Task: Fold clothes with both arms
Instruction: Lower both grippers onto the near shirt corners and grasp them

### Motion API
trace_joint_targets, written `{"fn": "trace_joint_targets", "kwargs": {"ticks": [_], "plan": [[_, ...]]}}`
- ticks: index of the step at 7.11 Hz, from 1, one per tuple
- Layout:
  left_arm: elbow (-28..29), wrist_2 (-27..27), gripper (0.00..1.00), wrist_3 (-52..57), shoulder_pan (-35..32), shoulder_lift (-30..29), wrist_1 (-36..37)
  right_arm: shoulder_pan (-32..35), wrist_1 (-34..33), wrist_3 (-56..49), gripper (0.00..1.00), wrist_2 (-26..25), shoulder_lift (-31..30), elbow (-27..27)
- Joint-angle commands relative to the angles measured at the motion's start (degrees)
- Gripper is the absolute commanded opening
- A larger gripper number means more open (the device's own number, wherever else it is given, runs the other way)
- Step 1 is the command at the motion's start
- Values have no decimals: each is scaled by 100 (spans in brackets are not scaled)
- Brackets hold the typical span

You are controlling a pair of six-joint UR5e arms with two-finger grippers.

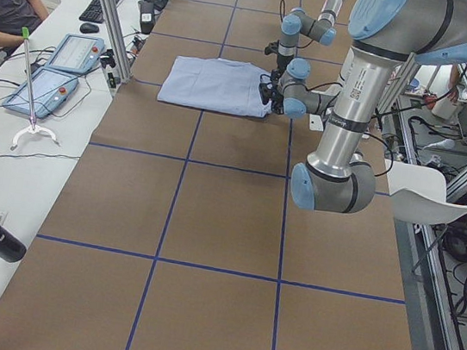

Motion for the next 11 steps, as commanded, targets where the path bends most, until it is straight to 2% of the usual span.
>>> {"fn": "trace_joint_targets", "kwargs": {"ticks": [1,2,3,4,7,8,11], "plan": [[-3,7,0,0,-2,0,0,-14,-6,119,55,-1,2,-2],[6,7,0,0,-2,9,0,-14,-6,120,33,7,29,7],[-3,7,0,0,-11,9,0,-14,-6,120,21,7,55,7],[-3,7,0,0,-2,9,0,65,-6,120,14,25,73,25],[-3,7,0,-9,-2,9,0,92,-93,120,6,34,38,130],[-3,7,0,-9,-11,0,0,118,-207,111,0,51,81,139],[-203,-2,0,0,-20,18,9,197,-217,85,0,86,20,507]]}}
